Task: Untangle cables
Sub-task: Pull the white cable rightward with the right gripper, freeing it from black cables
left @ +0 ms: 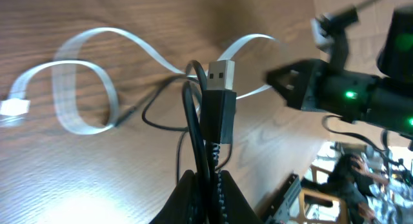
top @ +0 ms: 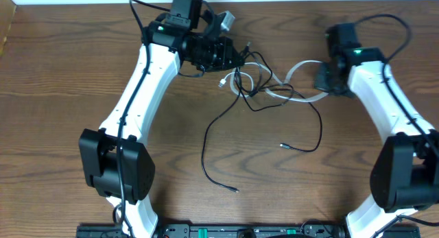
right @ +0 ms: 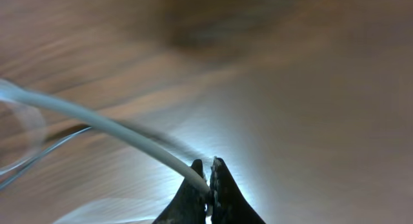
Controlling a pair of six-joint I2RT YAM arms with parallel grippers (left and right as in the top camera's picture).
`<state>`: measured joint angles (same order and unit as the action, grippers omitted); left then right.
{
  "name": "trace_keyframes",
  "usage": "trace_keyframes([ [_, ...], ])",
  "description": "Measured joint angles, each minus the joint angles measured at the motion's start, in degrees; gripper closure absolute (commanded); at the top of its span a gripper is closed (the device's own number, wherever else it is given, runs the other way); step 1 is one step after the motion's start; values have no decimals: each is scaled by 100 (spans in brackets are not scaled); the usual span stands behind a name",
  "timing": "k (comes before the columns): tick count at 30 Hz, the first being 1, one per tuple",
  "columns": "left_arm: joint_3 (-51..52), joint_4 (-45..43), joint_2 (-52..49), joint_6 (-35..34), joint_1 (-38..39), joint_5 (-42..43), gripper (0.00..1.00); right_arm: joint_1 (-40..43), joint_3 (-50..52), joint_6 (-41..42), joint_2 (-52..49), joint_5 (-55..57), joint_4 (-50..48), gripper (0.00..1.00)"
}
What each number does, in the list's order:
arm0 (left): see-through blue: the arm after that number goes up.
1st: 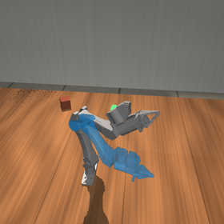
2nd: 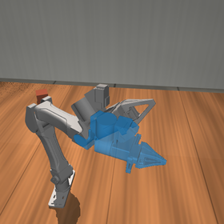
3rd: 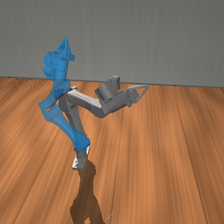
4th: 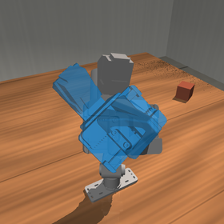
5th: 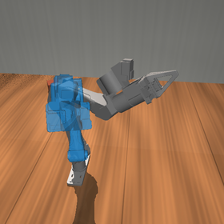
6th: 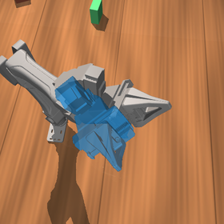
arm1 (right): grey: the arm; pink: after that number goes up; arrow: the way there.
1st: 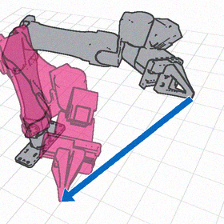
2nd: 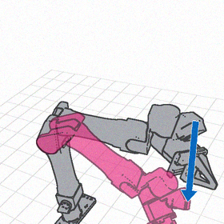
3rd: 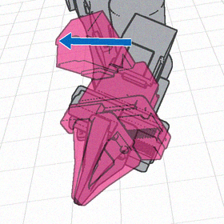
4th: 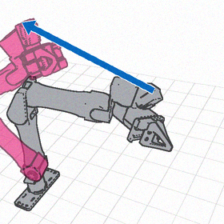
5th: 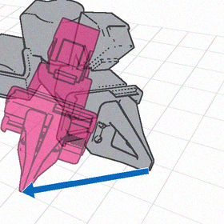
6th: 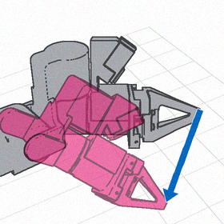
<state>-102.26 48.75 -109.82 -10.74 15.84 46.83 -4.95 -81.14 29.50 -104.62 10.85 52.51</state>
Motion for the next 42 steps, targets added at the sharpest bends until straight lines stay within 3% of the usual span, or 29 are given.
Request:
trace_keyframes([
  [6, 0, 37, 0, -20, -258, -487, 92, 748, 0, 2, 0, 647, 267, 99],
  [14, 0, 103, -2, -20, -286, -1547, 92, 911, -149, -1034, 79, -763, 168, 99],
  [22, 0, 120, -2, -20, -289, -2828, 92, 1416, -1821, -1257, 920, -1351, -9, 99],
  [28, 0, 114, -2, -17, -289, -3237, 93, 2138, -2669, -1285, 1342, -1187, -911, 99],
  [39, 0, 111, -2, -17, -289, -3368, 93, 3154, -2662, -1123, 256, -1115, -1998, 98],
  [42, 0, 111, -2, -15, -289, -3368, 93, 3154, -2627, -1239, 20, -1508, -1488, 88],
])
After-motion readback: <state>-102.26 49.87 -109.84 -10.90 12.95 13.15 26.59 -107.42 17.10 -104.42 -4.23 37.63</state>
